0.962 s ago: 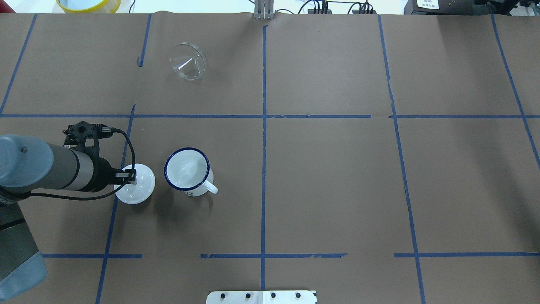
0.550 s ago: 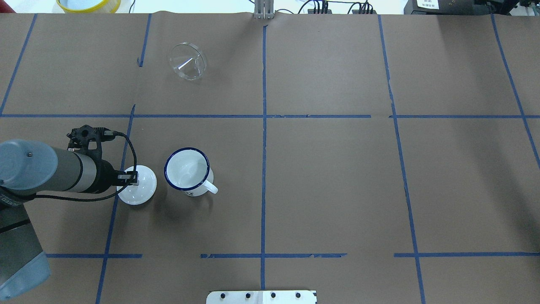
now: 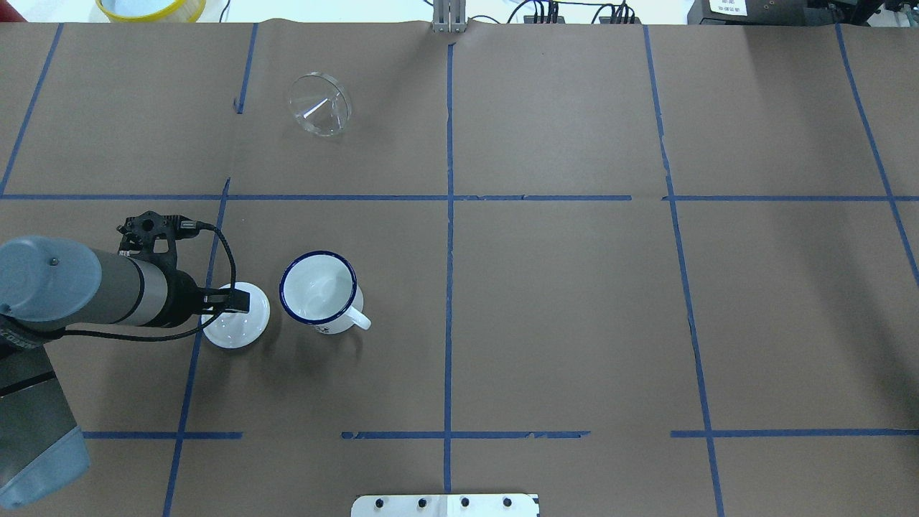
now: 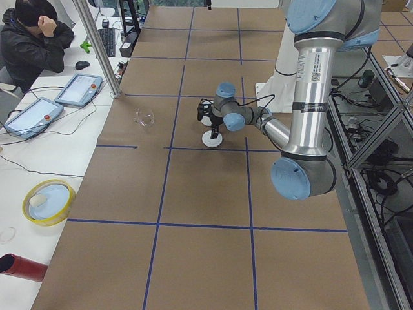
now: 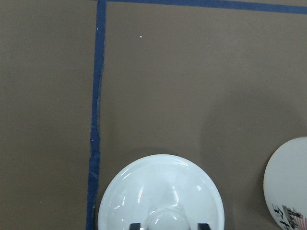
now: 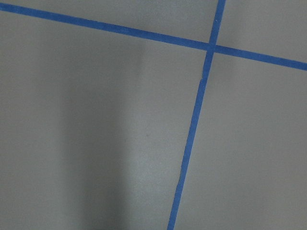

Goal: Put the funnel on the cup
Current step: 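Lower the lid onto the table and open the left gripper, then move the left gripper to the clear glass funnel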

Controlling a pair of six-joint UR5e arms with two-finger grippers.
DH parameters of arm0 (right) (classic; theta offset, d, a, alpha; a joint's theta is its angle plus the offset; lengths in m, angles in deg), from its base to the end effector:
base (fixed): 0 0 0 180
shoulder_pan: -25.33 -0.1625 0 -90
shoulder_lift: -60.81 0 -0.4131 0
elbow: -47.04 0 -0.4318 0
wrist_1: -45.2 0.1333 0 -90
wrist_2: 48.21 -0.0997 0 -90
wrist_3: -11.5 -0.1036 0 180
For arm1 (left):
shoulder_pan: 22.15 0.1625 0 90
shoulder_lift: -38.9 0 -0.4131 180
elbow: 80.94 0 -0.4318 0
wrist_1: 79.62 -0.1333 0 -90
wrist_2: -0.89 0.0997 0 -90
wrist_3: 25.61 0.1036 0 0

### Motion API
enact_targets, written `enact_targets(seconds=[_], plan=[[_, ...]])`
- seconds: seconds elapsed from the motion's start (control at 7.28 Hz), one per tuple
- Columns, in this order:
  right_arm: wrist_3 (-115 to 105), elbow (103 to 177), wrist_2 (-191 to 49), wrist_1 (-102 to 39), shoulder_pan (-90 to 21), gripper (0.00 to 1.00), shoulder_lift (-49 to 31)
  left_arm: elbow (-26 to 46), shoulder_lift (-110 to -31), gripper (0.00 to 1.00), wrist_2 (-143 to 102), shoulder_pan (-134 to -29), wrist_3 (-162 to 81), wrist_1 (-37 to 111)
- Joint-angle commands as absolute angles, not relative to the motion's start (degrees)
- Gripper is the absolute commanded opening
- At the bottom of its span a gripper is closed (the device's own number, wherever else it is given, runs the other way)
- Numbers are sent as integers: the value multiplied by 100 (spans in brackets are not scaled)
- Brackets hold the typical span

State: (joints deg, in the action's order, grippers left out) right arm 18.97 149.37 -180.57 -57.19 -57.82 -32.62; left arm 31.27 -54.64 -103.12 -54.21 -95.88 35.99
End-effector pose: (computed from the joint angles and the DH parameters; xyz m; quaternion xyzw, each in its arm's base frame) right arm 0.0038 -0.5008 0.5905 -0.0264 -0.3613 -0.1053 0.9261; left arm 0.4131 -0.3864 0.3721 0.0890 0.4349 -0.0435 0.8950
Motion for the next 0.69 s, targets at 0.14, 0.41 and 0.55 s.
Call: enact_targets(seconds=[0.14, 0.41, 0.55], plan=[[1897, 14943, -18057, -5719, -5782, 100, -3262, 3175, -5967, 100, -10012, -6158, -10874, 3622], [1897, 14943, -18057, -5719, -5782, 100, -3262, 2457, -6845, 100, -9705, -6582, -12590, 3874], [1897, 14934, -18057, -5719, -5782, 100, -3262, 1957, -7067, 100, -9276, -6575, -13442, 4634]])
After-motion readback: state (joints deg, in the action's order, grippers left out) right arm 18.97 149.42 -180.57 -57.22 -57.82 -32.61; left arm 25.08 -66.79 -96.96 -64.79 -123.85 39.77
